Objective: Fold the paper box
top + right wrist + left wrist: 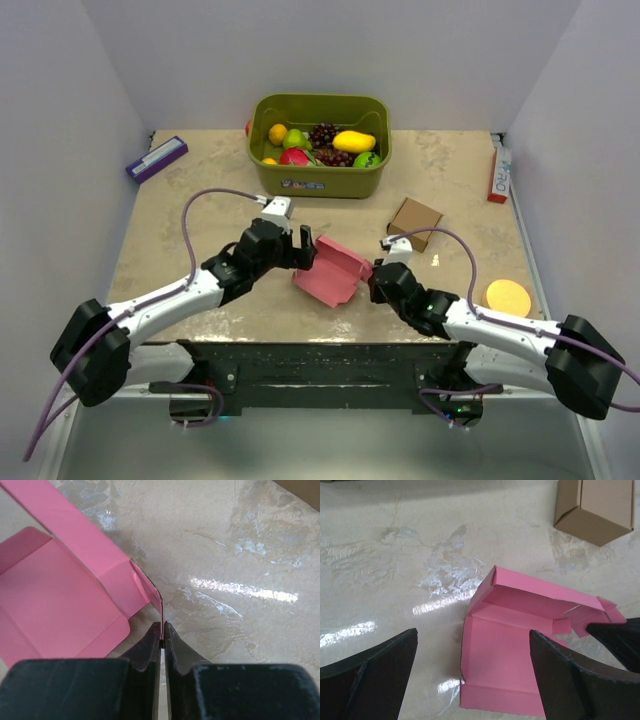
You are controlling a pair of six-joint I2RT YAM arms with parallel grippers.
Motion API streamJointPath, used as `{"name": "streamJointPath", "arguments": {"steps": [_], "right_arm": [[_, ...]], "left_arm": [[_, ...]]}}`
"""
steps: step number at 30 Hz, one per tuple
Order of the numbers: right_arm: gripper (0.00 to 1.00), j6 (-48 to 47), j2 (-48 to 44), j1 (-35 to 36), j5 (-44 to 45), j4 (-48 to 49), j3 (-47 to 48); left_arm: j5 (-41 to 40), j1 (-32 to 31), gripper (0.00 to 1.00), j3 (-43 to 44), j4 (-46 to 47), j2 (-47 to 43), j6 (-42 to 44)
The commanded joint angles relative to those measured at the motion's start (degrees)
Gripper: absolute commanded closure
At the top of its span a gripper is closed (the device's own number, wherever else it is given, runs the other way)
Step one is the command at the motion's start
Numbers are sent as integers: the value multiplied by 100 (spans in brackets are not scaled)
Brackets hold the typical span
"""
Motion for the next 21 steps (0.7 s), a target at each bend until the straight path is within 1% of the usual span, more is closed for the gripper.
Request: {"name": "streamJointPath", "arguments": {"steps": [1, 2, 3, 5, 6, 8, 9, 12, 15, 18, 21], "right_arm": [[80, -270, 71, 15, 7, 379, 47], [74, -253, 62, 24, -11, 335, 64], [65, -218, 45, 24, -19, 300, 91], [57, -182, -87, 33, -28, 212, 74], [48, -112, -131, 42, -11, 159, 65], [39, -16, -315, 42, -2, -77, 82], [32, 98, -386, 51, -37, -157, 91], [24, 501, -816, 51, -133, -517, 82], [21, 923, -1238, 51, -423, -755, 82], [20, 1293, -1405, 42, -634, -922, 170], [21, 1540, -1284, 42, -731, -1124, 389]], "left_arm": [[724, 504, 3, 172, 910, 191, -367], [873, 558, 3, 163, 1006, 261, -437], [918, 593, 3, 171, 1164, 297, -447], [918, 646, 3, 215, 1358, 411, -429], [936, 655, 3, 242, 1420, 472, -421], [1040, 664, 3, 364, 1464, 691, -342], [1076, 664, 4, 400, 1473, 762, -307], [1313, 673, 5, 321, 1605, 938, -210], [1489, 664, 5, 58, 1868, 948, -218], [1446, 673, 6, -92, 1965, 974, -245], [1375, 673, 9, -110, 1974, 1070, -288]]}}
